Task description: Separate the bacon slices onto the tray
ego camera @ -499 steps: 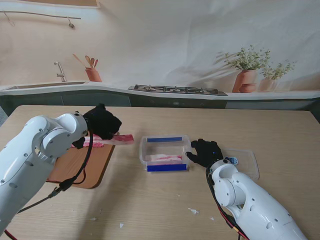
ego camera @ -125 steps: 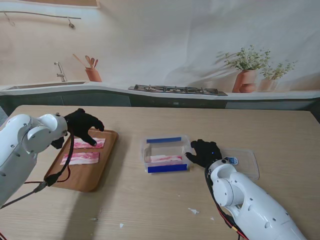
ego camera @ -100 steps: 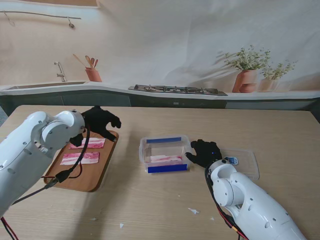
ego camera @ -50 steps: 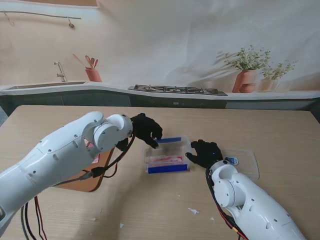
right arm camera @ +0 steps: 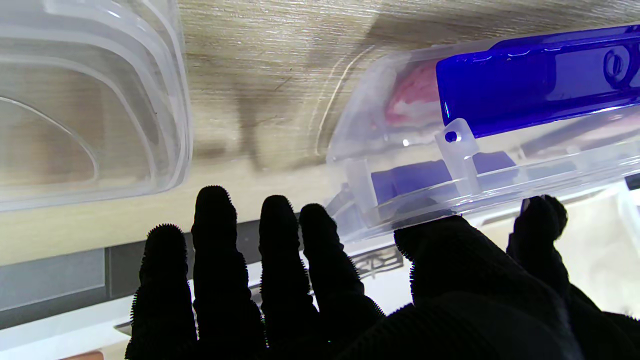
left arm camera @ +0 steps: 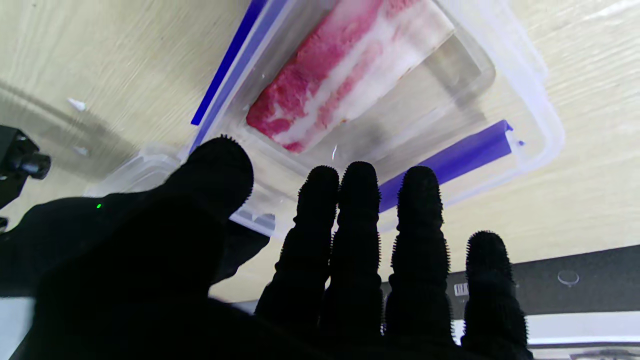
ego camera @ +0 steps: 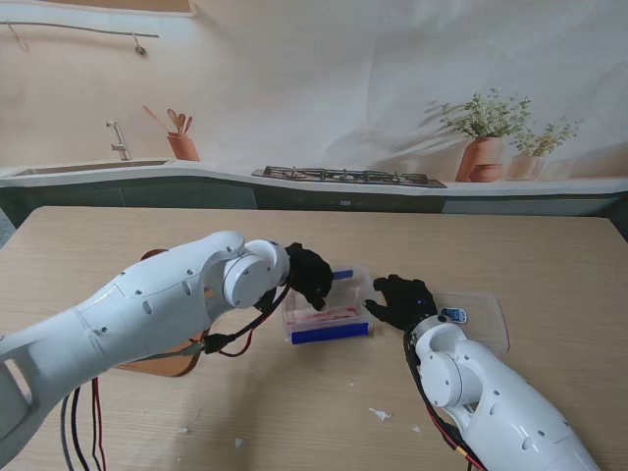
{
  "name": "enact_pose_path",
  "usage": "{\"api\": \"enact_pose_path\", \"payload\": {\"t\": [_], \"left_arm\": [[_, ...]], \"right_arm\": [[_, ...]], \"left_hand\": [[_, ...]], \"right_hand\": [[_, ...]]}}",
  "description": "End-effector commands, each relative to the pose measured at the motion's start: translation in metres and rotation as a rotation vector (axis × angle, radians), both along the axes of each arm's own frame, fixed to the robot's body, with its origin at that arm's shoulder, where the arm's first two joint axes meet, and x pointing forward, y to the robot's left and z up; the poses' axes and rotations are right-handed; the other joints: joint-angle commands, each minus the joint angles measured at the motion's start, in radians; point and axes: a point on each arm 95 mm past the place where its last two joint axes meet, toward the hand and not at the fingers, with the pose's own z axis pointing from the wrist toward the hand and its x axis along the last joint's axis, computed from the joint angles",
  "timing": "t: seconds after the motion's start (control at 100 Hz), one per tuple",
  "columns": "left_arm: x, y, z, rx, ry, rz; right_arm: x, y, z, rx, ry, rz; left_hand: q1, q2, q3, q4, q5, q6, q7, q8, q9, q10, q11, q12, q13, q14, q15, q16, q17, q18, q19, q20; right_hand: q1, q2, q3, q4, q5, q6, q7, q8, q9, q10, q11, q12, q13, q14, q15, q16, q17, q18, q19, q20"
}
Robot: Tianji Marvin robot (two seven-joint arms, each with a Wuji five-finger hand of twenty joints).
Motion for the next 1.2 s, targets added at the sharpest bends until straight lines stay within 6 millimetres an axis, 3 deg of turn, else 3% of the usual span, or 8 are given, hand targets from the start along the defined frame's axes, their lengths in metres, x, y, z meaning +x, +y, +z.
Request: {"api": "enact_pose_path", "payload": {"t": [0.0,0.37,0.53,0.81,1.07,1.11,1.19], "left_arm": [[0.0,-0.008,-0.005,0.017,0.031,-0.009],[0.002,-0.02,-0.029,0.11,0.09,0.011],[-0.002,-0.024,-0.034,0.1,0.138,0.07],[-0.011,-0.028,-0.04,0.086,0.161,0.106],[-0.017,-0.023,-0.022,0.04,0.053,0.074],[-0.019,-0.022,-0.018,0.03,0.032,0.067],[-0.022,-0.021,-0.01,0.007,-0.007,0.051]], "right_arm": [[-0.007,0.004,-0.011,0.0,0.043,0.012],[-0.007,0.005,-0.01,0.002,0.044,0.009],[-0.008,0.004,-0.01,0.003,0.044,0.008],[-0.008,0.005,-0.01,0.007,0.044,0.009],[-0.008,0.005,-0.01,0.006,0.044,0.008],[-0.008,0.005,-0.01,0.006,0.044,0.009],[-0.008,0.006,-0.01,0.005,0.045,0.011]], "left_hand": [[0.014,-0.022,0.031,-0.02,0.015,0.023,-0.012,-0.009,0.011,0.015,-0.008,-0.011,0.027,0.009,-0.008,-0.012,-0.016,0.022,0.036,-0.011],[-0.028,-0.002,-0.008,-0.022,-0.078,0.077,-0.082,-0.039,-0.099,0.049,-0.026,-0.032,-0.059,0.021,-0.044,-0.028,-0.036,0.01,0.036,-0.013],[-0.022,0.063,-0.084,-0.01,-0.073,0.108,-0.105,-0.053,-0.063,0.08,-0.04,-0.075,-0.025,0.054,-0.056,-0.047,-0.029,0.018,0.049,-0.008],[0.026,0.081,-0.034,-0.007,-0.026,0.107,-0.076,-0.041,-0.004,0.089,-0.037,-0.102,0.057,0.066,-0.033,-0.055,0.021,0.0,0.137,0.001],[0.005,0.078,-0.068,-0.01,-0.135,0.058,-0.118,-0.056,-0.184,0.061,-0.083,-0.118,-0.127,0.035,-0.134,-0.099,-0.024,0.011,0.083,-0.038],[0.002,0.076,-0.074,-0.01,-0.148,0.05,-0.121,-0.057,-0.214,0.036,-0.087,-0.119,-0.16,0.032,-0.149,-0.106,-0.029,0.013,0.078,-0.04],[0.0,0.072,-0.087,-0.008,-0.157,0.04,-0.118,-0.056,-0.268,0.024,-0.084,-0.119,-0.217,0.031,-0.171,-0.117,-0.025,0.019,0.071,-0.044]], "right_hand": [[0.035,0.004,0.011,0.046,0.01,-0.096,0.018,0.003,-0.013,0.001,-0.009,-0.003,0.015,0.024,0.018,0.01,0.002,0.027,0.017,0.021],[0.034,0.004,0.012,0.046,0.01,-0.096,0.018,0.003,-0.012,0.002,-0.008,-0.003,0.017,0.023,0.018,0.01,0.003,0.028,0.017,0.021],[0.036,0.003,0.012,0.046,0.012,-0.094,0.019,0.003,-0.01,0.002,-0.008,-0.003,0.019,0.024,0.02,0.011,0.004,0.028,0.017,0.021],[0.036,0.0,0.021,0.046,0.026,-0.085,0.02,0.002,0.014,0.009,-0.001,0.0,0.058,0.032,0.032,0.015,0.057,0.045,0.042,0.027],[0.036,-0.001,0.026,0.045,0.026,-0.083,0.02,0.001,0.013,0.01,-0.002,0.0,0.06,0.034,0.035,0.017,0.061,0.047,0.049,0.03],[0.034,-0.001,0.025,0.045,0.025,-0.083,0.019,0.001,0.013,0.009,-0.002,0.0,0.059,0.033,0.035,0.017,0.061,0.047,0.05,0.03],[0.033,-0.001,0.026,0.045,0.025,-0.082,0.019,0.001,0.013,0.009,-0.002,0.001,0.06,0.034,0.036,0.017,0.061,0.047,0.05,0.03]]}}
